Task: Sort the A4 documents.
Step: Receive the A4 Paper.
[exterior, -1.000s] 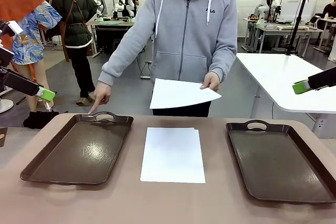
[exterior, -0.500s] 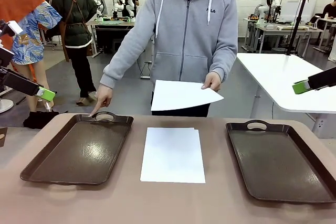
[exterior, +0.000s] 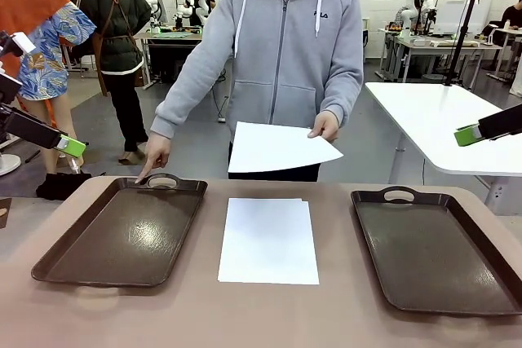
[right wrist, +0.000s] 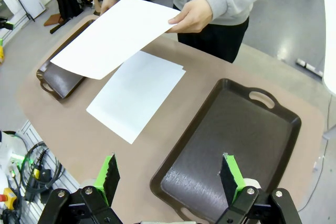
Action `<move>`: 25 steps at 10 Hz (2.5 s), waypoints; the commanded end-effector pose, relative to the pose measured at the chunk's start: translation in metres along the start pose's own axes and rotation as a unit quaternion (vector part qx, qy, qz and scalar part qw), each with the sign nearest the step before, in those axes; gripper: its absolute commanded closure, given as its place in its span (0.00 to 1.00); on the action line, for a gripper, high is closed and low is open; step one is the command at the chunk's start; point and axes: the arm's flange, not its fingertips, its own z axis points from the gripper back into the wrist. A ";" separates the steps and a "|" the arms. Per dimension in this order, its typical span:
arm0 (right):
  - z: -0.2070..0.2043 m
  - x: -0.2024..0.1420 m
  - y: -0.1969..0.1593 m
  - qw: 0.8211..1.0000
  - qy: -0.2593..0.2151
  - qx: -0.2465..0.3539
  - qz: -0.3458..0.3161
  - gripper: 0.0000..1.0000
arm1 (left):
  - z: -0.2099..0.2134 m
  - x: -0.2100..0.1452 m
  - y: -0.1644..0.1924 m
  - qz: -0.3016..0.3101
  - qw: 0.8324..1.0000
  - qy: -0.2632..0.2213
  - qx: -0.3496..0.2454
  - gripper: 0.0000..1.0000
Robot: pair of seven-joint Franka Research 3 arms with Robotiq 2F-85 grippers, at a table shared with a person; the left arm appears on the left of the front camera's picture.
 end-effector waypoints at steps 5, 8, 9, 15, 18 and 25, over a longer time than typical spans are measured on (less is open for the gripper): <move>-0.001 0.000 -0.001 1.000 0.001 0.006 0.002 0.00 | -0.034 0.021 0.030 0.100 0.993 0.024 -0.053 0.00; -0.001 0.000 -0.001 1.000 0.001 0.006 0.002 0.00 | -0.082 0.044 0.066 0.217 0.958 0.008 -0.188 0.00; -0.001 0.000 -0.001 1.000 0.001 0.006 0.002 0.00 | -0.105 0.049 0.082 0.266 0.936 -0.001 -0.229 0.00; -0.001 0.000 -0.001 1.000 0.001 0.006 0.002 0.00 | -0.228 0.074 0.123 0.412 0.870 0.010 -0.270 0.00; -0.001 0.000 -0.001 1.000 0.001 0.006 0.002 0.00 | -0.251 0.091 0.116 0.420 0.850 -0.011 -0.316 0.00; -0.001 0.000 -0.001 1.000 0.001 0.006 0.002 0.00 | -0.299 0.111 0.094 0.438 0.801 0.011 -0.408 0.00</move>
